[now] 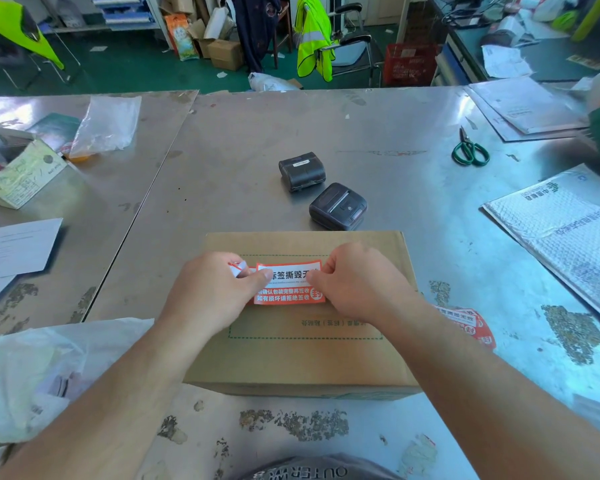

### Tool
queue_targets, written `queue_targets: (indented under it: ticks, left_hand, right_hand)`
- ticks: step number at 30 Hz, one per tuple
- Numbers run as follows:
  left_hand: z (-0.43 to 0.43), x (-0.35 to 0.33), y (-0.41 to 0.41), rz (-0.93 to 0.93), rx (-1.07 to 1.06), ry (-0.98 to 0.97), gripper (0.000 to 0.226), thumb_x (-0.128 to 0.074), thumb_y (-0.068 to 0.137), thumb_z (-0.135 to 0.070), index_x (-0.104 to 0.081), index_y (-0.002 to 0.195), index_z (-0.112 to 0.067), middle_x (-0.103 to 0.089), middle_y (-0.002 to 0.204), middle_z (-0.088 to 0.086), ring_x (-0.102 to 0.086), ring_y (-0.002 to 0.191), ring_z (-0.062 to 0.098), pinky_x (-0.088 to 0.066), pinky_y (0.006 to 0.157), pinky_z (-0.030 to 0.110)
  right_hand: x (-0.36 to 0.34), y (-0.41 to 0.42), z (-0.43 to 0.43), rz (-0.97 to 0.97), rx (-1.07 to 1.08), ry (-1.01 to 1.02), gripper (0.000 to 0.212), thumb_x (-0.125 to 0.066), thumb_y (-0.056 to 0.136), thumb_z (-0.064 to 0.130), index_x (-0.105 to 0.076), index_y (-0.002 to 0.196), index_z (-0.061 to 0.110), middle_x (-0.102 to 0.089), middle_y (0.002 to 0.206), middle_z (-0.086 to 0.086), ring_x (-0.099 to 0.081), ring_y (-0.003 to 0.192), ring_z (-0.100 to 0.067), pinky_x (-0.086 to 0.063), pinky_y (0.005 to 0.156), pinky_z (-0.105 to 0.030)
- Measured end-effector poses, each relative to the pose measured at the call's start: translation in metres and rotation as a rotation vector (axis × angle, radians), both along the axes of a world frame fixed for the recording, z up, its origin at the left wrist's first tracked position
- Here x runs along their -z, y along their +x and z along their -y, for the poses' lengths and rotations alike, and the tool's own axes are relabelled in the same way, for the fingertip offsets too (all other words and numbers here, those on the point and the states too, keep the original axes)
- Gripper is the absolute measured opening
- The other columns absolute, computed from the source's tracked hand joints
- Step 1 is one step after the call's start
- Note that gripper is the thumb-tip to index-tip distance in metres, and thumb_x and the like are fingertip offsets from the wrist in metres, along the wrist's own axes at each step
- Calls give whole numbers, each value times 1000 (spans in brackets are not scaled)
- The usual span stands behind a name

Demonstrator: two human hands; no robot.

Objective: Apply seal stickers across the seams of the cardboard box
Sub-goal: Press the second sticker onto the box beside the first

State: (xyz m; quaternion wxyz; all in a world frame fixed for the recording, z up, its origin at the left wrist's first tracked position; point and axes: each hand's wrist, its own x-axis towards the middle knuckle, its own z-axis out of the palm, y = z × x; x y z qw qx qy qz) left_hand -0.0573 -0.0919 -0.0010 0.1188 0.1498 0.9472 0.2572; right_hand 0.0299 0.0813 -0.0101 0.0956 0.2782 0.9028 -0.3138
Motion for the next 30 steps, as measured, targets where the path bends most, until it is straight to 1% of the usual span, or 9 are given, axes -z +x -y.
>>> queue_targets:
  ticks: [3,5,7,11,17,22,24,27,30]
  left_hand:
    - [0,3,0,-25,-7,-28,43,-68,82,-50,-65,72,-9,-63,65,7,-48,57,22,-28,51,30]
    - [0,6,-1,-36,-4,-41,43,-67,82,-51,-65,71,-10,-68,73,4,-53,62,23,-31,52,30]
    - [0,9,-1,-64,9,-61,44,-66,81,-52,-64,69,-11,-70,76,1,-58,66,23,-35,53,30]
    - [-4,8,1,-127,20,-116,42,-65,83,-51,-63,68,-11,-60,63,1,-55,61,20,-32,50,29]
    - [-6,13,2,-137,31,-159,40,-64,83,-52,-60,68,-15,-57,65,-2,-52,60,14,-33,49,28]
    - [-6,14,2,-180,48,-196,46,-64,82,-55,-46,60,-18,-50,61,-5,-48,61,17,-25,48,28]
    - [-4,12,1,-192,34,-204,45,-66,80,-57,-45,64,-21,-48,63,-9,-48,65,19,-24,48,27]
    - [-2,12,-1,-214,25,-198,43,-68,78,-60,-50,70,-21,-49,63,-12,-50,67,19,-25,48,28]
    - [-1,16,-2,-236,26,-175,44,-68,77,-60,-52,68,-20,-53,63,-8,-51,63,17,-26,48,28]
  right_hand:
    - [1,-1,0,15,7,11,33,-58,93,47,-67,90,15,-65,77,-3,-60,68,-24,-33,48,-27]
    - [3,-1,0,24,9,11,33,-59,92,48,-67,92,16,-66,79,-4,-61,71,-24,-33,48,-27]
    - [4,-2,1,26,15,10,32,-59,93,47,-67,92,16,-66,81,-3,-62,72,-24,-33,49,-26]
    - [5,-1,3,23,15,25,32,-58,94,45,-66,92,14,-66,81,-3,-62,73,-25,-35,49,-27]
    - [8,3,7,12,18,62,29,-57,95,43,-64,94,15,-67,87,-3,-64,77,-26,-37,51,-27]
    - [6,6,9,-2,17,88,31,-58,95,45,-62,99,14,-67,93,-4,-63,82,-27,-39,57,-29]
    - [4,7,12,-10,12,120,34,-59,95,48,-59,96,14,-63,88,-3,-60,78,-27,-40,60,-30]
    - [-1,9,12,-8,26,171,39,-61,93,53,-47,86,17,-48,72,2,-46,60,-18,-31,49,-29]
    - [-6,9,6,4,69,142,45,-62,90,58,-41,80,19,-42,69,3,-39,56,-13,-25,46,-29]
